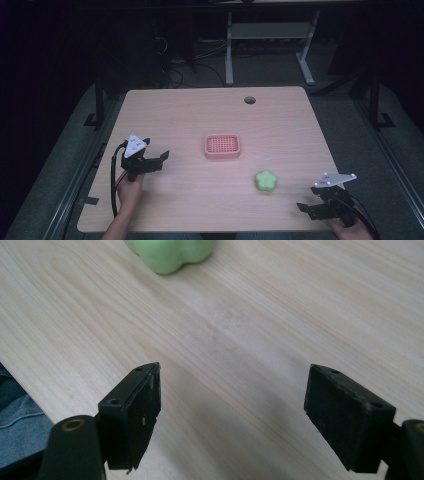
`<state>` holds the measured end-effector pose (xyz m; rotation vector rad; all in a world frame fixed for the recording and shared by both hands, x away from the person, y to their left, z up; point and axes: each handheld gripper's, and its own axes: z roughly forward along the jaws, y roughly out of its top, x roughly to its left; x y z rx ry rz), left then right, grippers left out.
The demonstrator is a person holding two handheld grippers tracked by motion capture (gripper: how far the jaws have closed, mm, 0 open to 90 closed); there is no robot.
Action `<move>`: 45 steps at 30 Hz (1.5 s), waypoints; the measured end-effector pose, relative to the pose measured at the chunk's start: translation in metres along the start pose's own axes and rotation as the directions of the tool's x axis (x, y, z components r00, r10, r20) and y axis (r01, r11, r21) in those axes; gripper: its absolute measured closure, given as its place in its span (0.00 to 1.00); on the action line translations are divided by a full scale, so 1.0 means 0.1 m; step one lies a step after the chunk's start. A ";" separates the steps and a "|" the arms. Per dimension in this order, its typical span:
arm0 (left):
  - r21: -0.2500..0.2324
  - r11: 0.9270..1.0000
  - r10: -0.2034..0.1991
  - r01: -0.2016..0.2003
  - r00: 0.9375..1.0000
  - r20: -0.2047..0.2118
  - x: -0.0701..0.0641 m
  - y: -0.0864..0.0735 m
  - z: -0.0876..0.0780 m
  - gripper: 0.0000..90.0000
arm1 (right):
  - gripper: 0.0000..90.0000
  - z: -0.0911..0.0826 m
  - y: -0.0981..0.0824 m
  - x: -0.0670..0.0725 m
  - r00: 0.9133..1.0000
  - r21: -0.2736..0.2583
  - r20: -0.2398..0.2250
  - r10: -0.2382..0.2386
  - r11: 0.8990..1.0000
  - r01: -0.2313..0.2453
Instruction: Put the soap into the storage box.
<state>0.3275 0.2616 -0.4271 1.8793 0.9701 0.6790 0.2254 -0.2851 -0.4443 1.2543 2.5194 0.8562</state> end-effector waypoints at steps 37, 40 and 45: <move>-0.006 1.000 -0.008 0.008 1.000 -0.010 0.02 -0.01 -0.01 0.16 | 0.22 0.11 0.69 0.14 0.989 0.081 -0.049 -0.140 0.986 0.144; -0.006 1.000 -0.008 0.008 1.000 -0.011 0.02 -0.01 -0.01 0.16 | 0.22 0.13 0.73 0.14 0.988 0.087 -0.056 -0.144 0.985 0.148; -0.005 1.000 -0.006 0.006 1.000 -0.012 0.03 -0.01 -0.01 0.16 | 0.22 0.15 0.82 0.16 0.985 0.097 -0.059 -0.165 0.981 0.170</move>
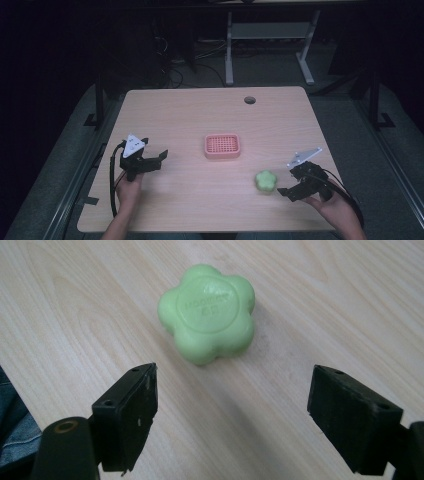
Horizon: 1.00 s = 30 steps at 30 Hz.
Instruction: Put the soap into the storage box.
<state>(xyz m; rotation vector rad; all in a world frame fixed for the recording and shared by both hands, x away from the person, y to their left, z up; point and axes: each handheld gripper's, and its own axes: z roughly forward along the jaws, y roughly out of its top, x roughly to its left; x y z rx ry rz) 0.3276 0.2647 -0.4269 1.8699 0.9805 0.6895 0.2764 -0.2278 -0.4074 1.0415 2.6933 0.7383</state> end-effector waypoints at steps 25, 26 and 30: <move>-0.001 1.000 -0.002 0.002 1.000 -0.010 0.01 -0.01 0.00 0.16 | 0.21 0.23 0.42 0.07 0.997 0.080 -0.032 -0.072 0.994 0.075; -0.001 1.000 -0.003 0.003 1.000 -0.010 0.01 0.00 0.00 0.16 | 0.20 0.26 0.43 0.07 0.996 0.081 -0.034 -0.077 0.994 0.079; -0.002 1.000 0.003 -0.003 1.000 -0.010 0.03 -0.01 -0.01 0.16 | 0.20 0.34 0.47 0.08 0.996 0.109 -0.040 -0.082 0.990 0.086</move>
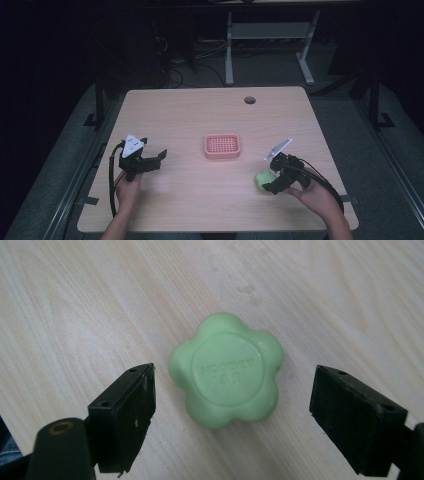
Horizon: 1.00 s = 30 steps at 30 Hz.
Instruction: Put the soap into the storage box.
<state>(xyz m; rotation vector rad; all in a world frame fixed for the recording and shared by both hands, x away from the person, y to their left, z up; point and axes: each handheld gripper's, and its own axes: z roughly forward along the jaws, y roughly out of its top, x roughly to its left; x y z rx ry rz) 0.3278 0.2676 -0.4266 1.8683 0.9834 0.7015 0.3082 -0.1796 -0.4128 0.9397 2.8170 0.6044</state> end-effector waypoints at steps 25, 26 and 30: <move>-0.005 1.000 -0.008 0.008 1.000 -0.005 0.01 0.00 0.00 0.16 | 0.19 0.28 0.12 0.04 1.000 0.093 -0.003 -0.002 0.996 0.002; -0.006 1.000 -0.008 0.008 1.000 -0.004 0.01 0.00 0.00 0.16 | 0.19 0.29 0.12 0.03 1.000 0.097 0.000 -0.001 0.995 0.001; -0.005 1.000 -0.008 0.008 1.000 -0.006 0.01 0.00 0.00 0.16 | 0.20 0.34 0.13 0.04 1.000 0.117 0.008 -0.002 0.993 0.001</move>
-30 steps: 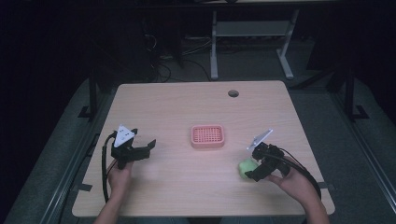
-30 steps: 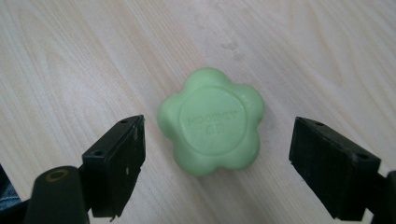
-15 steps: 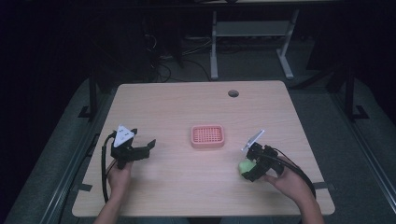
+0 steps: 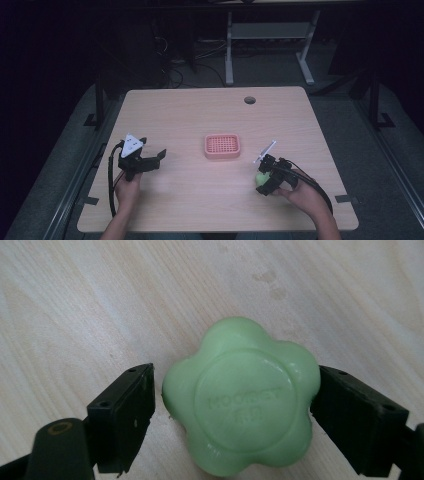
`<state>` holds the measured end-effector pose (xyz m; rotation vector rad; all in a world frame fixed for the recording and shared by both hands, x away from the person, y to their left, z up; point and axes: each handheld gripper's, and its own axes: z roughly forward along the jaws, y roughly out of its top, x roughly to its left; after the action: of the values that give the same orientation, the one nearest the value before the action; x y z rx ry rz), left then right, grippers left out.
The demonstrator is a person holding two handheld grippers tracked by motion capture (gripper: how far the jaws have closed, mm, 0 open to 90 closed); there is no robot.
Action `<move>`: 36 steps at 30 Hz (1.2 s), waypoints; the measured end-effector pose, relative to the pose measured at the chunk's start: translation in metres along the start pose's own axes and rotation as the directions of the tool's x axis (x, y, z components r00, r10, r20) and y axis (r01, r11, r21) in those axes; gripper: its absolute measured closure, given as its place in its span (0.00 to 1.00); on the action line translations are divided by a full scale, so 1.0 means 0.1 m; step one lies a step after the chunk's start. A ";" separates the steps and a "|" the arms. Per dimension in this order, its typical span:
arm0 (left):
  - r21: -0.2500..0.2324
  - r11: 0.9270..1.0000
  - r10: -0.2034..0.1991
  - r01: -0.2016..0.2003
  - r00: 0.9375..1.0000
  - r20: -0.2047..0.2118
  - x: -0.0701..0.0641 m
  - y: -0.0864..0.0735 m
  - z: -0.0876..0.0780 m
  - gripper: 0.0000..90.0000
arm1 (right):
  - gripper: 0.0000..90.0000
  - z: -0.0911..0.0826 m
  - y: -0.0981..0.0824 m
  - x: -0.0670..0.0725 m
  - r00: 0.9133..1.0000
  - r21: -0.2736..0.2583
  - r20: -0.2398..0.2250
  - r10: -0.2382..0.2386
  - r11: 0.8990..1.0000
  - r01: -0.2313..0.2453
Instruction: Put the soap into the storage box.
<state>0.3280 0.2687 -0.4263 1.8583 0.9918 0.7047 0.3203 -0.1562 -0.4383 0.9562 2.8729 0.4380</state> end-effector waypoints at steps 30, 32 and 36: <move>-0.006 1.000 -0.015 0.015 1.000 0.000 0.03 0.00 -0.02 0.16 | 0.28 0.04 0.02 0.00 1.000 0.023 0.013 -0.018 1.000 0.018; -0.007 1.000 -0.018 0.018 1.000 -0.004 0.03 0.00 -0.02 0.16 | 0.28 0.01 0.02 0.01 1.000 0.012 0.009 -0.015 1.000 0.015; -0.011 1.000 -0.023 0.023 1.000 -0.005 0.03 0.00 -0.02 0.16 | 0.28 -0.03 0.03 0.02 1.000 0.013 0.008 -0.023 1.000 0.023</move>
<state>0.3279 0.2722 -0.4252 1.8341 1.0090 0.7004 0.3202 -0.1531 -0.4344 0.9232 2.8800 0.4124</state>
